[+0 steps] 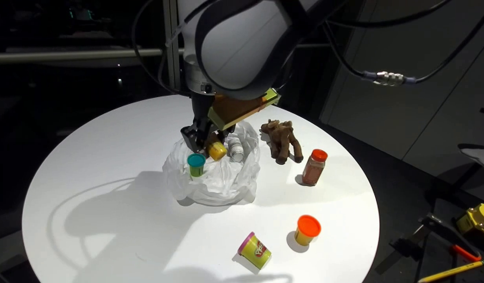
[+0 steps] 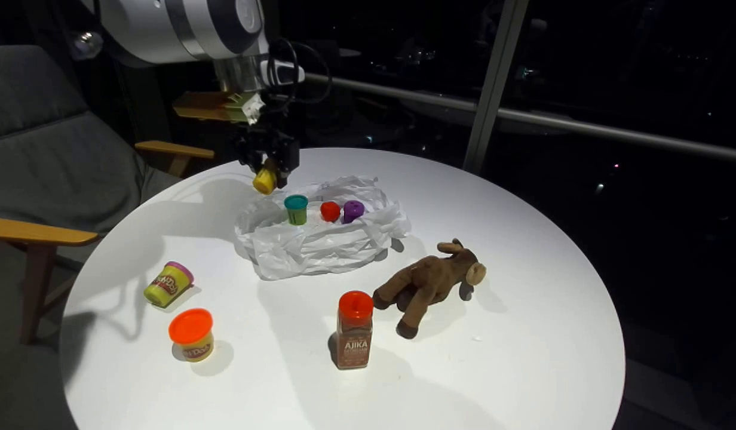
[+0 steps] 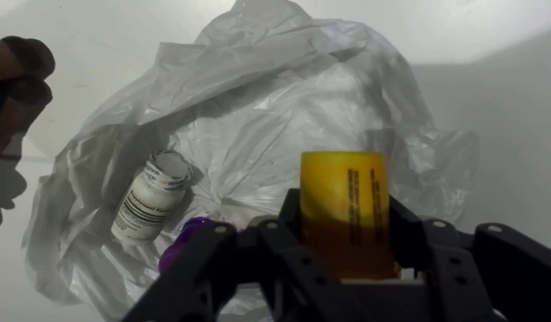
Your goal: Pick the objects on the table and put them in the plastic bag
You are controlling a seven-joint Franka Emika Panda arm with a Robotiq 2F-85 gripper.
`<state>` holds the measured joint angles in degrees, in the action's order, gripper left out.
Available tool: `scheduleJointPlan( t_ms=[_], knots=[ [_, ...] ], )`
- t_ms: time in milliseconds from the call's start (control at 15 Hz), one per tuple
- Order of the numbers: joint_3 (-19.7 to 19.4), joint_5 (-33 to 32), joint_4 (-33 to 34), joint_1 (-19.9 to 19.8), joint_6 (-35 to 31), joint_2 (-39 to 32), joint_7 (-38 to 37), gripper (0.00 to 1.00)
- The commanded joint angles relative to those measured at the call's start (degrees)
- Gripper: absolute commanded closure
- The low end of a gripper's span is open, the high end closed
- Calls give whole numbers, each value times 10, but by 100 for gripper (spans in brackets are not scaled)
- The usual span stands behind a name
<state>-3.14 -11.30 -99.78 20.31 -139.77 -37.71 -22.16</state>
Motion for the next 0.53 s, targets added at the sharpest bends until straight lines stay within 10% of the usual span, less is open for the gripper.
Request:
scheduleJointPlan(
  t_ms=[0, 467],
  knots=[
    [-13, 2, 79, -13, 7, -74, -25, 82],
    [-43, 7, 172, -19, 13, -161, -63, 82]
  ],
)
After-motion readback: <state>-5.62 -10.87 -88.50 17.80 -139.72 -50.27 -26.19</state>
